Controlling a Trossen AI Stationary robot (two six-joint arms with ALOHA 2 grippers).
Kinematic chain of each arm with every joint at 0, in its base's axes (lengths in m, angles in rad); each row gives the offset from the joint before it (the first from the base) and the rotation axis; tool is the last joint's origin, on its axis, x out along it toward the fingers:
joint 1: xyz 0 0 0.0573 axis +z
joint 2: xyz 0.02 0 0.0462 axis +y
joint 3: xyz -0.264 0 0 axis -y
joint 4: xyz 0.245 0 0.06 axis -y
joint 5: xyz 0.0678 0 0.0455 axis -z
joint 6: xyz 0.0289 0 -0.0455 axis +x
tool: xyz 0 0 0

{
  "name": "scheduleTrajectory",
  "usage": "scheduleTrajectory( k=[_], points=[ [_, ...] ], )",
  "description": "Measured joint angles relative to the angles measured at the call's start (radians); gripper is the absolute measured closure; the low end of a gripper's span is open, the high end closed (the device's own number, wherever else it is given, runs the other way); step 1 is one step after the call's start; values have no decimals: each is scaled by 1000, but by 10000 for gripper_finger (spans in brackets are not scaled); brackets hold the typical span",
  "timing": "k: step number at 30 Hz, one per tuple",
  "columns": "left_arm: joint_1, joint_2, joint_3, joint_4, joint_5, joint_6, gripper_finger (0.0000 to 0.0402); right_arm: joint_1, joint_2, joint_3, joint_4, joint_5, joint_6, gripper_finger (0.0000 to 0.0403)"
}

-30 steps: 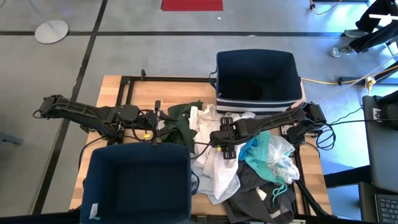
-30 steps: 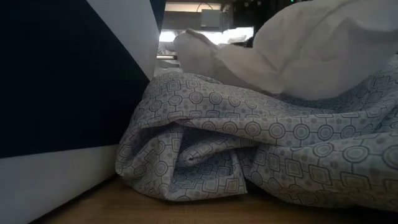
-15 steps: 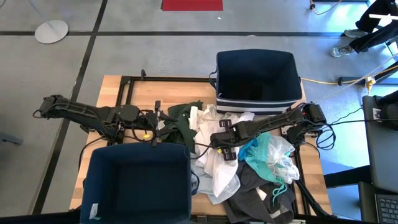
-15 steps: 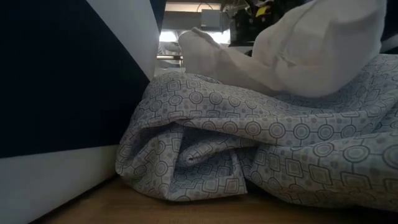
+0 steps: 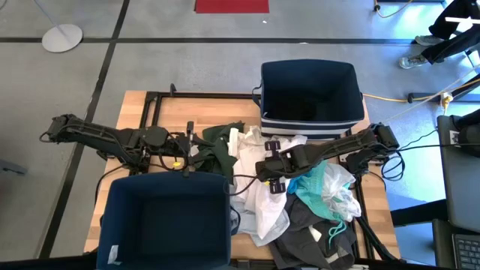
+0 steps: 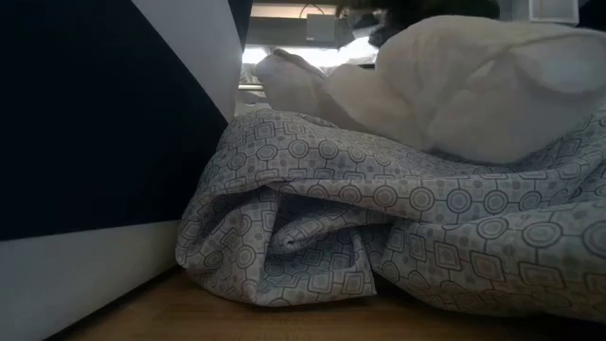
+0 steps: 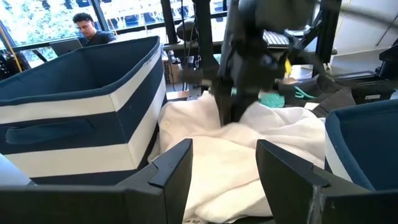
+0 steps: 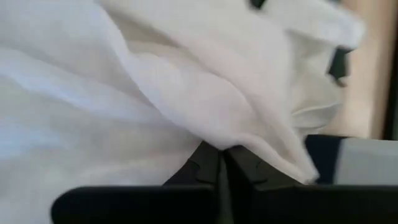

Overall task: Sort clothes
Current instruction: Put the white polo shirt into the top laundry bin

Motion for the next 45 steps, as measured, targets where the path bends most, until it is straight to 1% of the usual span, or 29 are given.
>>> scheduleTrajectory(
  k=[3,6,9,17,21,29,37,40,45],
  points=[
    [0,0,0,-1,0,-1,235,8,-33,33,-18,42,0,398],
    [0,0,0,-1,0,-1,235,8,-63,59,-33,88,1,394],
    [0,0,0,-1,0,-1,235,5,-93,82,-48,107,1,396],
    [0,0,0,1,0,1,235,6,-122,192,-77,288,-50,396],
    [0,0,0,0,0,1,235,6,-122,264,-77,376,-127,399],
    [0,0,0,0,0,1,235,6,-122,432,-74,594,-271,396],
    [0,0,0,1,0,0,235,5,-122,601,-43,737,-430,395],
    [0,0,0,2,0,0,235,5,-122,656,33,777,-541,394],
    [0,0,0,6,0,2,235,5,-121,735,241,803,-779,394]
  ],
)
